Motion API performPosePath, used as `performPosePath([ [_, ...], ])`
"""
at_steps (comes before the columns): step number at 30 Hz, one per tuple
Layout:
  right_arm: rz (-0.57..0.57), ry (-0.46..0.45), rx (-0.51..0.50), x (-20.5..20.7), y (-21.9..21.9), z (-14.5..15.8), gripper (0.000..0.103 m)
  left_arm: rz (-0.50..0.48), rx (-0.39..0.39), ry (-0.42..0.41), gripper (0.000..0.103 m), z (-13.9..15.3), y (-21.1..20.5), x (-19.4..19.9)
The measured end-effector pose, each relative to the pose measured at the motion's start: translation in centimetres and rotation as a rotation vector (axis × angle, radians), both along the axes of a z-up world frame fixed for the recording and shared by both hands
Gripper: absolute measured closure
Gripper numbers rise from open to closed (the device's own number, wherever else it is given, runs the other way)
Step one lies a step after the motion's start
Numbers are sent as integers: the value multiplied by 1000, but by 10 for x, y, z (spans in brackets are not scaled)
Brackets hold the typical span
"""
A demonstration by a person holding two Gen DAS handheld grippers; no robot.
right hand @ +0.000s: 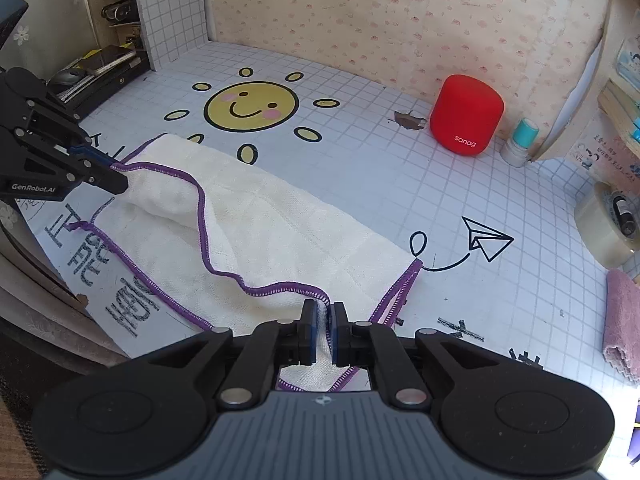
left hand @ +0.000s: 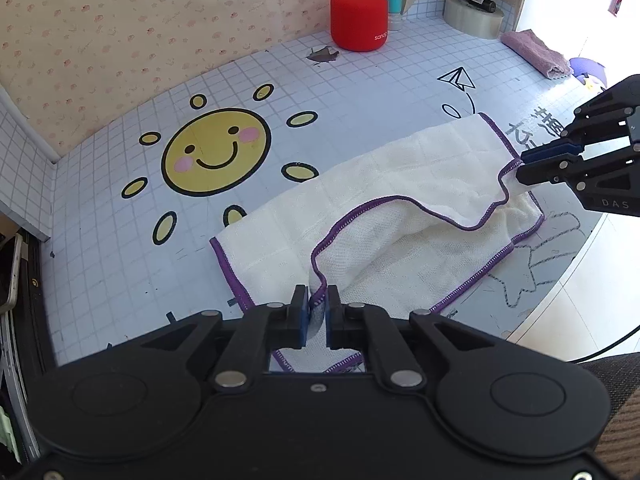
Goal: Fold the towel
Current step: 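Carry the held purple border over the towel with both grippers, folding it, then open both grippers and release the folded border onto the towel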
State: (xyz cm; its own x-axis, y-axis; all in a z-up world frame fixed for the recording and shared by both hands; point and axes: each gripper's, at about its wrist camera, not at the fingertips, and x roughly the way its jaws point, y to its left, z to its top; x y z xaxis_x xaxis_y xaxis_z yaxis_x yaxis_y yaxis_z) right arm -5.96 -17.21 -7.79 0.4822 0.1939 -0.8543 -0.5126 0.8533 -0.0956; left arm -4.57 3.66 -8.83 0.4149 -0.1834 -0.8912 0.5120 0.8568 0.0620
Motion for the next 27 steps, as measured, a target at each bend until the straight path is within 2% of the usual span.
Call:
performPosePath([
  [7,31,0,-6,-7,2,6,74,-20,20,-22,75,2,-5,-6],
  [10,47,-5,-20,-11,4,9,71,-29,30,-40,72,5,-6,-9],
  [13,66,2,-30,-16,4,12,70,-39,41,-51,66,6,-5,-12],
  [27,49,9,-25,-16,3,14,69,-35,46,-77,66,19,9,-18],
])
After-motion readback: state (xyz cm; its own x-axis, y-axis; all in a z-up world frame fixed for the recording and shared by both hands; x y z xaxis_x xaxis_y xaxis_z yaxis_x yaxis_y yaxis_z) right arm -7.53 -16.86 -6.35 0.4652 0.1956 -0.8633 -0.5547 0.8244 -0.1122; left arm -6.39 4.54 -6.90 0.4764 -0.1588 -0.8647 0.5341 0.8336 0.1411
